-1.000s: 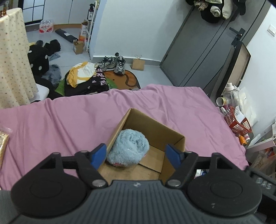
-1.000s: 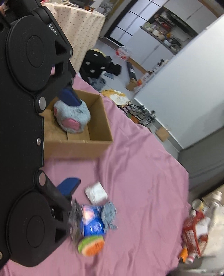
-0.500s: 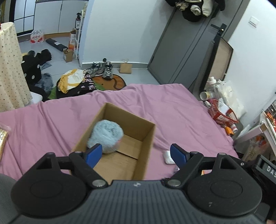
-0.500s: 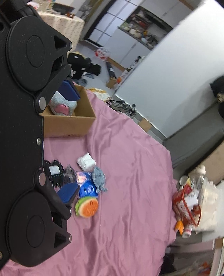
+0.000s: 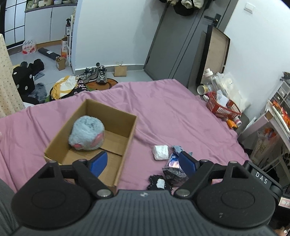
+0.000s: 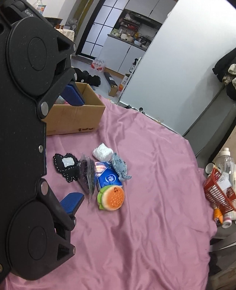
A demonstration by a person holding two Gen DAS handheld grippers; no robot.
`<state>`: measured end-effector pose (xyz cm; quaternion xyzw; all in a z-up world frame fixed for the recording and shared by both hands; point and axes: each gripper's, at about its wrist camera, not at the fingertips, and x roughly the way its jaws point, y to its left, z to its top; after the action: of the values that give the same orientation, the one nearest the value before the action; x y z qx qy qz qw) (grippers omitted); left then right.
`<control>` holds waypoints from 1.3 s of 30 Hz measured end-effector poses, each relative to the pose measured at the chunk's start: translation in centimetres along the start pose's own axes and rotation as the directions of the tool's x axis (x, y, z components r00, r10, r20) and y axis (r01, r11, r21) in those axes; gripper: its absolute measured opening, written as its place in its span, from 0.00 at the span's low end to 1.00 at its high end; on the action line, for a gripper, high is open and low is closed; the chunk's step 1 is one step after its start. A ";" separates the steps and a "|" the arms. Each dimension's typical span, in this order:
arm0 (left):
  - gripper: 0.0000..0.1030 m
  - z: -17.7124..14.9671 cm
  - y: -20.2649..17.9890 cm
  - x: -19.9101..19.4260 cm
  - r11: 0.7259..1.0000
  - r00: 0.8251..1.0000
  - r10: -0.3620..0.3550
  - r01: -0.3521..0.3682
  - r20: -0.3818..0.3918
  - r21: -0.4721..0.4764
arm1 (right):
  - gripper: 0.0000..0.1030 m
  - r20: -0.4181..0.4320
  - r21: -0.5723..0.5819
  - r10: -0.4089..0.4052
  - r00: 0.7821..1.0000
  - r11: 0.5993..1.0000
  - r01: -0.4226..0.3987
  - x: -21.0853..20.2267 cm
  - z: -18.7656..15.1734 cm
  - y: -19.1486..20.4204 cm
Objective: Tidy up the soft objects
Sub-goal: 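Grasp the black lace cloth with the left tool while the right tool grasps the clear bag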
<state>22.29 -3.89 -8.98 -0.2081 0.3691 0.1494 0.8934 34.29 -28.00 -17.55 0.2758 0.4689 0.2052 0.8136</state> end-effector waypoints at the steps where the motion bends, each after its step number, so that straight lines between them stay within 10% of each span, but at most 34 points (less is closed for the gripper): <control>1: 0.82 -0.3 -0.5 0.4 1.000 1.000 0.003 -0.003 -0.009 0.011 | 0.99 -0.008 0.007 0.005 1.000 1.000 -0.005 0.2 0.0 -0.3; 39: 0.58 -6.7 -4.6 14.2 0.996 0.967 0.044 -0.024 -0.250 0.082 | 0.76 -0.193 0.290 0.157 0.969 0.952 -0.096 8.2 1.8 -7.4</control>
<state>29.91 -9.51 -22.30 -0.1838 0.4883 0.1226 0.8442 40.32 -29.26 -26.94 0.3933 0.5590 0.2178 0.6967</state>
